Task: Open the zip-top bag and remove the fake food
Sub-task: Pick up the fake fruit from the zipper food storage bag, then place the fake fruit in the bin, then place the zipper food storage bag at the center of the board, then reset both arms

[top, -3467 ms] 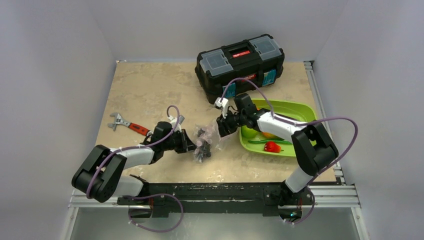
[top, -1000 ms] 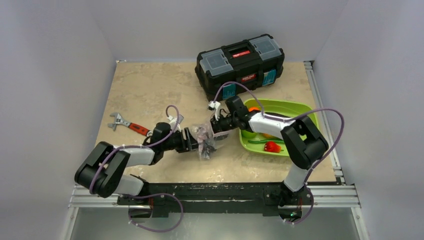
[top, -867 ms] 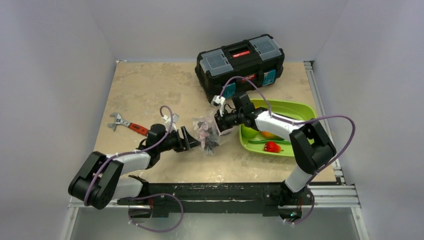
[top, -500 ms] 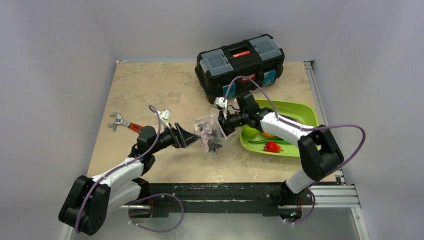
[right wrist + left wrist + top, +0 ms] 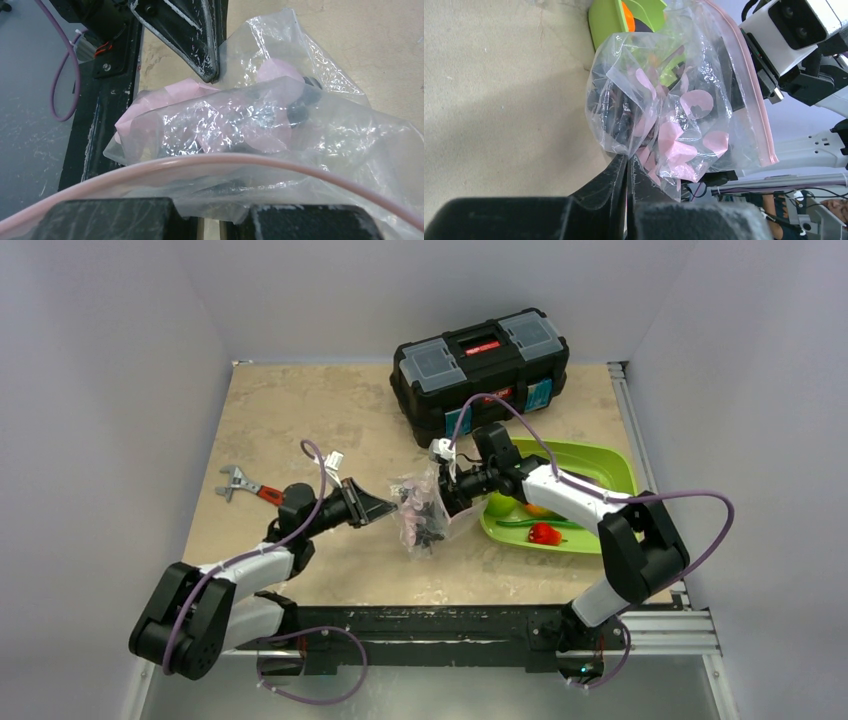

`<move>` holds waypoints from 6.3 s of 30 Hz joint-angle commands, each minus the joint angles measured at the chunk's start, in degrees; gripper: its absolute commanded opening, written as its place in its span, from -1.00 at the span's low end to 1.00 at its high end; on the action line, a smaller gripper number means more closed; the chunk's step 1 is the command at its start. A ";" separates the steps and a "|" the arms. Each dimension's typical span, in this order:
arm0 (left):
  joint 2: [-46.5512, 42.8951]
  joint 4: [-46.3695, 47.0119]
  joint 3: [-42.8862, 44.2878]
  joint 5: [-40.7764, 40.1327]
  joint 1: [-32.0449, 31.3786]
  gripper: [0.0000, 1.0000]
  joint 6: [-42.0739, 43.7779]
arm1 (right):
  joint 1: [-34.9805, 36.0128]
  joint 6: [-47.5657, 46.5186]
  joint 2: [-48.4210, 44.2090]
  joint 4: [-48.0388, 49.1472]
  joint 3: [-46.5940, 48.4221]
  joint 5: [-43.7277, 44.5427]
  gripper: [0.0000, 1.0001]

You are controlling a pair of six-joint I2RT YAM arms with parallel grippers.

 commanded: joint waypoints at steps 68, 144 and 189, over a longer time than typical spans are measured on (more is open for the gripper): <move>-20.42 -43.23 5.13 -5.63 12.40 -1.00 18.95 | -12.49 43.44 -9.39 37.49 -10.19 -7.26 -1.00; -34.50 -74.59 15.91 -46.42 13.75 -0.70 16.89 | -45.30 3.65 -19.23 -5.82 -0.88 13.15 -0.89; -37.75 -72.49 35.43 -5.96 13.75 1.00 34.81 | -49.47 20.18 -38.98 -0.99 0.30 7.30 0.98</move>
